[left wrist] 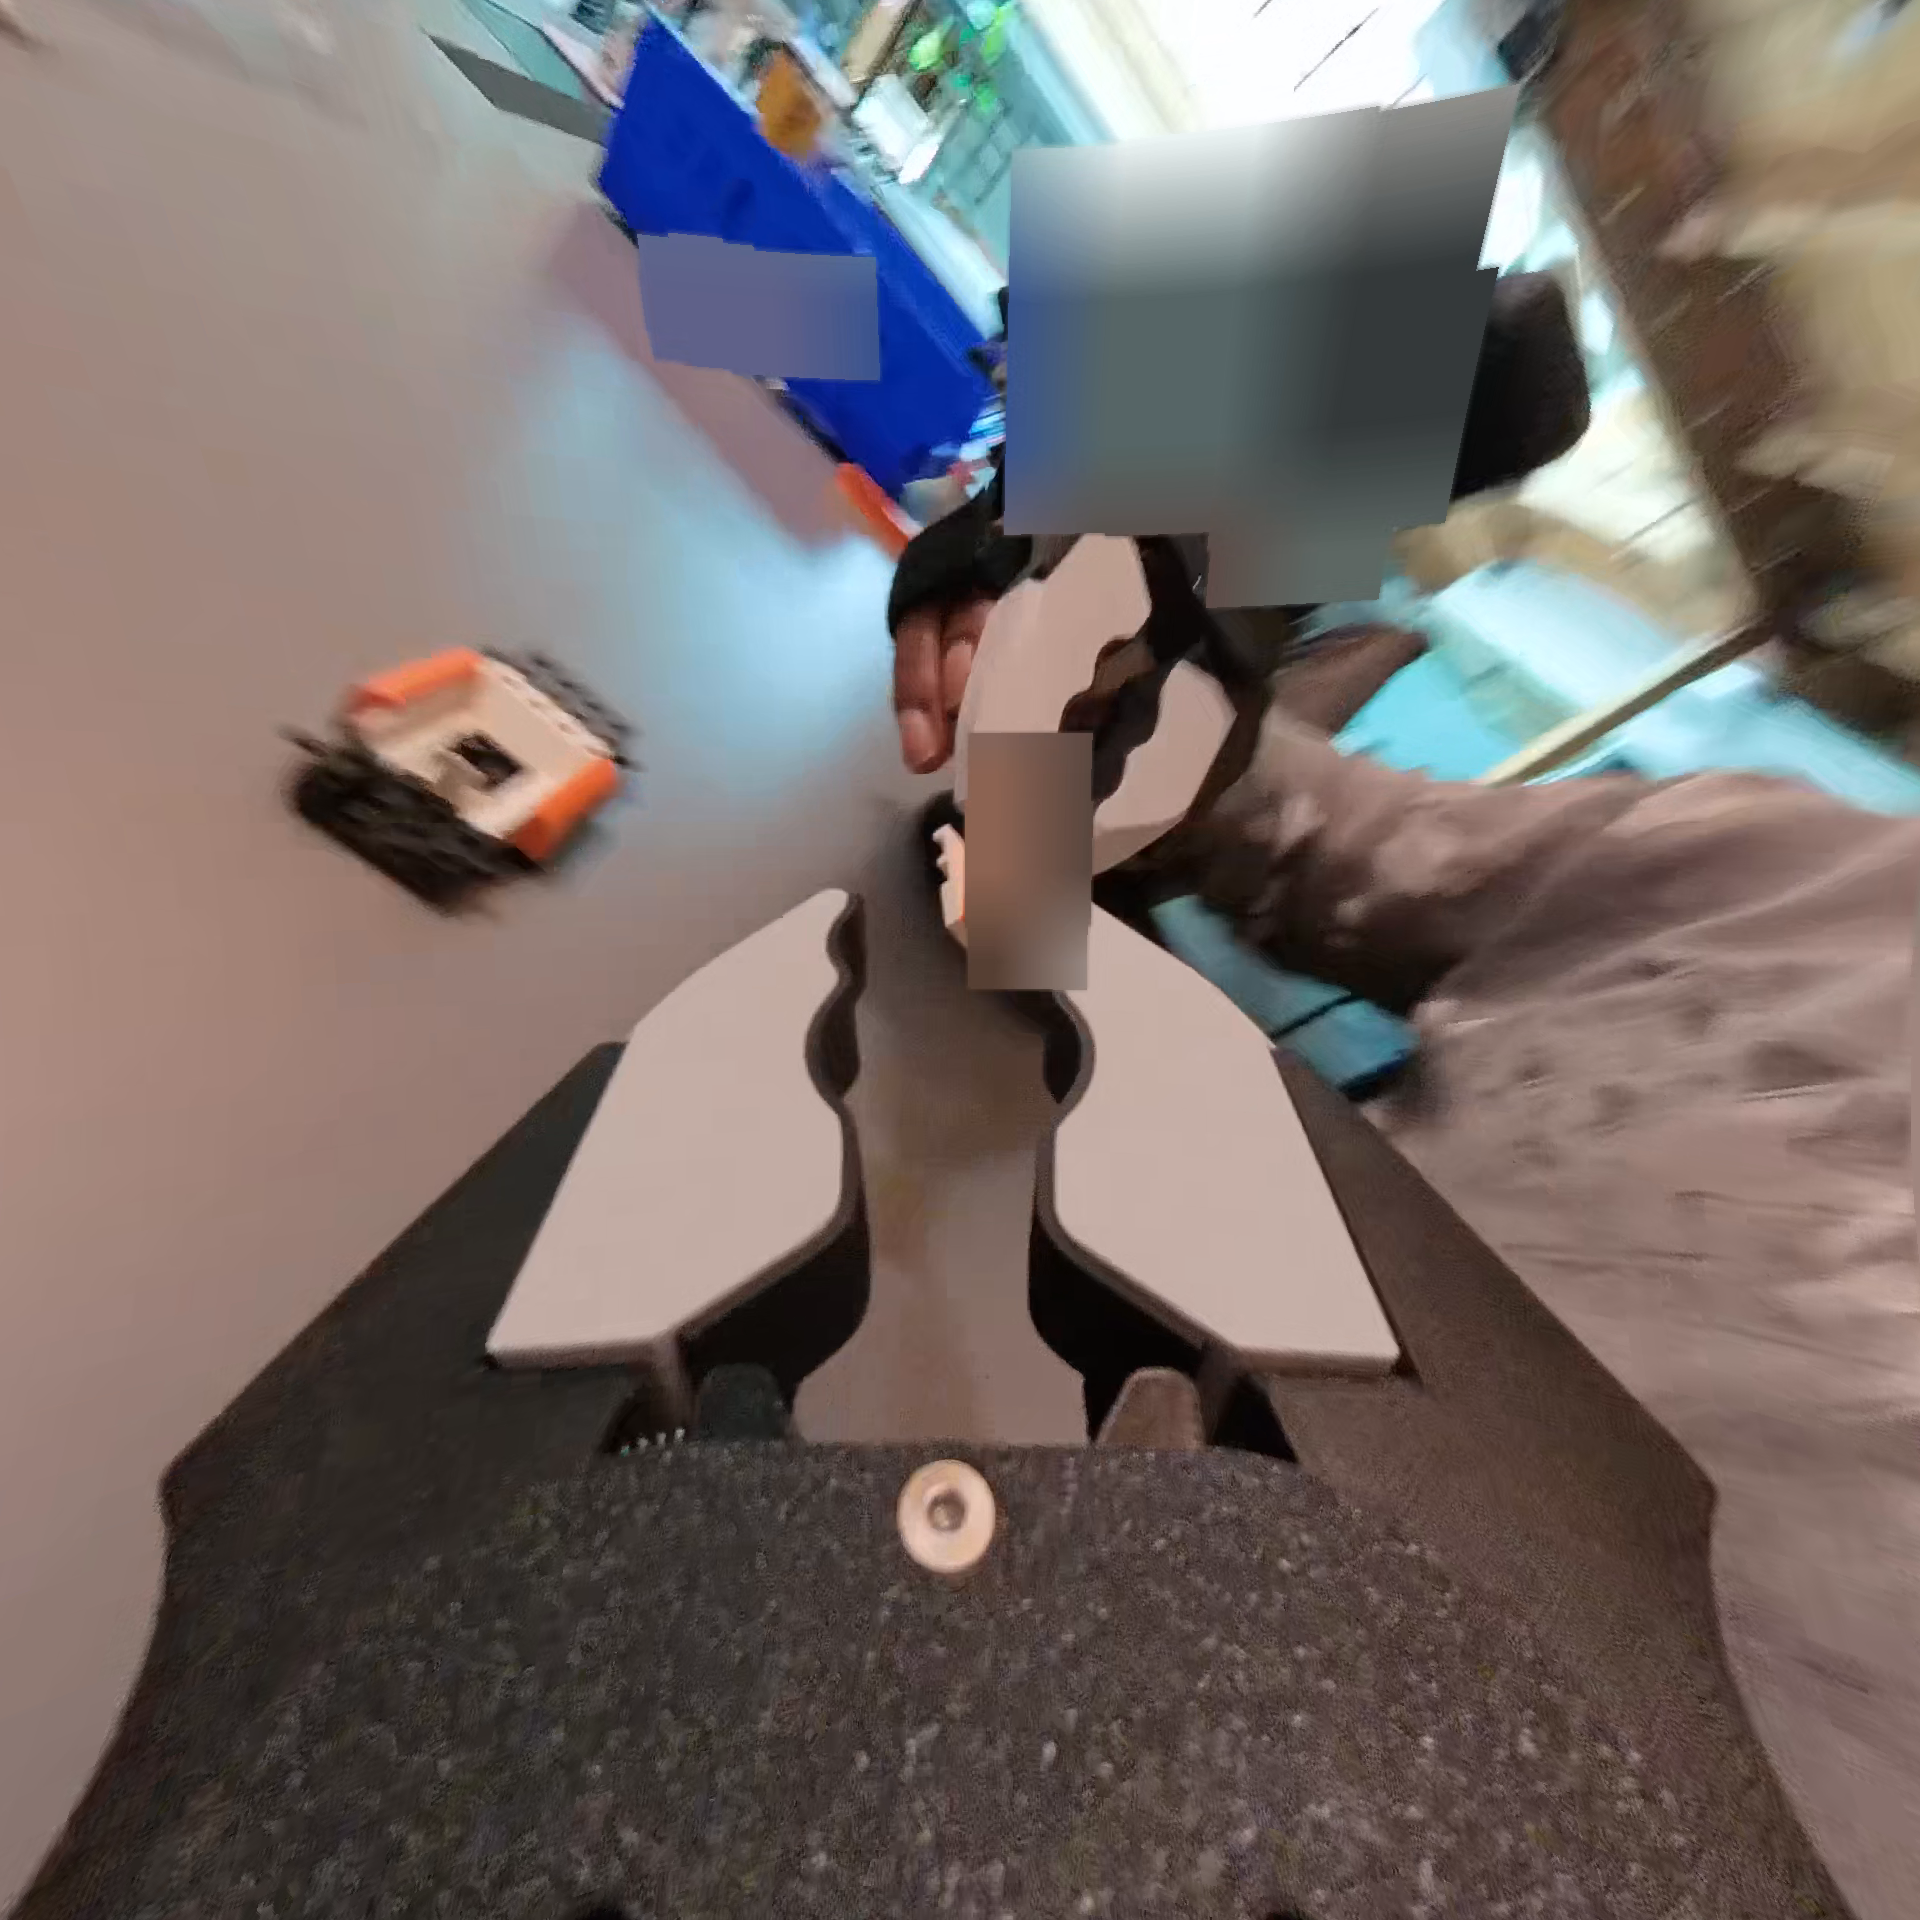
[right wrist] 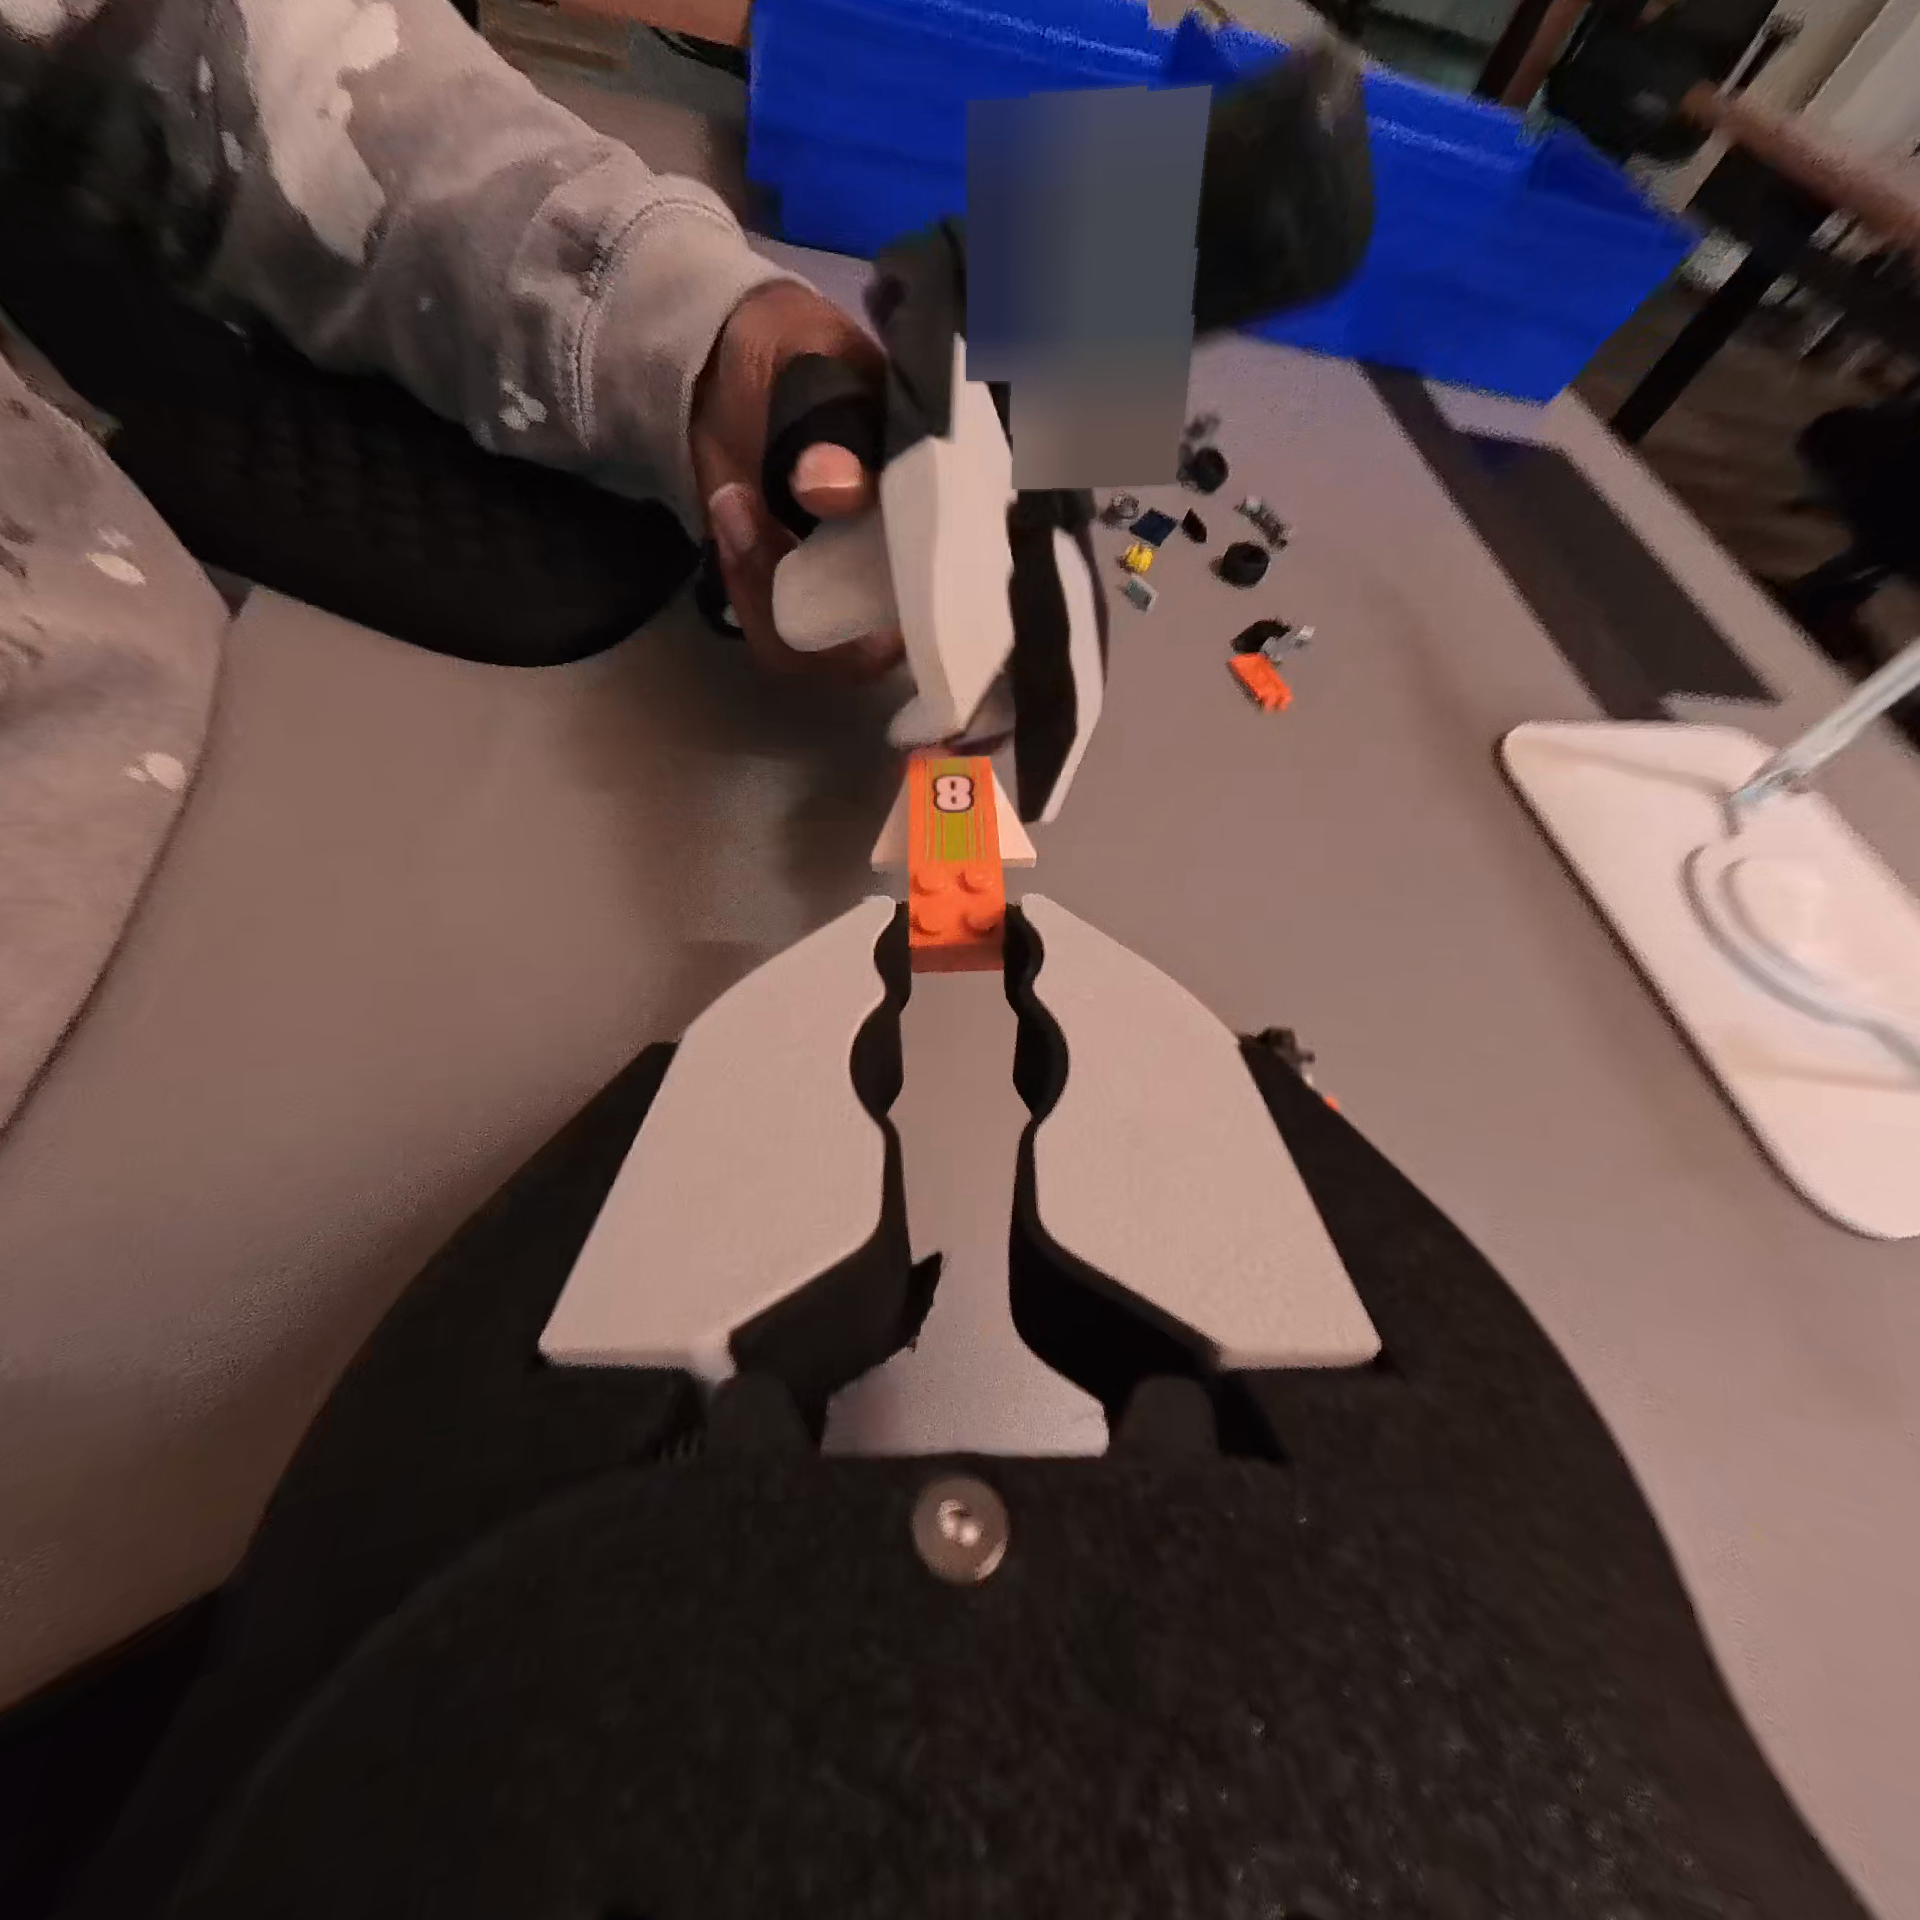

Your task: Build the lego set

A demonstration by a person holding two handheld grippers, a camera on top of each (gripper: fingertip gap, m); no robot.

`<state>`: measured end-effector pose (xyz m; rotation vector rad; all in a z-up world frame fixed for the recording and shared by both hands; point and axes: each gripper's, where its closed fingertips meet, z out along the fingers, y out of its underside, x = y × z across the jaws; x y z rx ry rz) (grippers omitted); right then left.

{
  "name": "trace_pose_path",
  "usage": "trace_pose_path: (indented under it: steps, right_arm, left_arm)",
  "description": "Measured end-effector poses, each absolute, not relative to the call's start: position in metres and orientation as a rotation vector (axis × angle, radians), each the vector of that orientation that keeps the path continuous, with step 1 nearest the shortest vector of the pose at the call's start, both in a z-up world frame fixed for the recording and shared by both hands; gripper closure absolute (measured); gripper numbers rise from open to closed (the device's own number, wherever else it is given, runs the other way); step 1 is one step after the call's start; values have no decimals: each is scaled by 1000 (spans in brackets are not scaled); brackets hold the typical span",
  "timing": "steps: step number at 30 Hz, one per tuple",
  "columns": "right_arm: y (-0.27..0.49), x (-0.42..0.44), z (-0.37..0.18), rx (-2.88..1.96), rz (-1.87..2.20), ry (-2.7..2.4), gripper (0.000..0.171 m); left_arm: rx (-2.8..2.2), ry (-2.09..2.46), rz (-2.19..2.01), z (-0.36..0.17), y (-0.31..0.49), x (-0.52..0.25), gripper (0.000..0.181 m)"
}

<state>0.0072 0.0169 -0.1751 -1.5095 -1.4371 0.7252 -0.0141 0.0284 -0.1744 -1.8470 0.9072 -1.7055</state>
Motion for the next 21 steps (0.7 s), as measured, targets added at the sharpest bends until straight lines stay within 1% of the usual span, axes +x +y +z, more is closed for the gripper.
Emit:
trace_pose_path:
  steps: [2,6,8,11,21]
  right_arm:
    - [28,11,-180,-1578,826,-1405,154]
    - [45,10,-184,-1645,987,-1363,154]
    - [50,8,-183,-1650,1042,-1343,154]
    - [53,5,-183,-1642,1058,-1352,154]
    - [59,9,-194,-1654,954,-1384,154]
  left_arm:
    - [-1800,1063,-1428,-181,41,-14,143]
    - [-1670,1337,-1103,-185,49,-5,139]
    - [-1640,1414,-1059,-187,48,1,139]
    - [-1613,1475,-992,-191,52,7,149]
    - [-1563,1543,-911,-202,58,10,149]
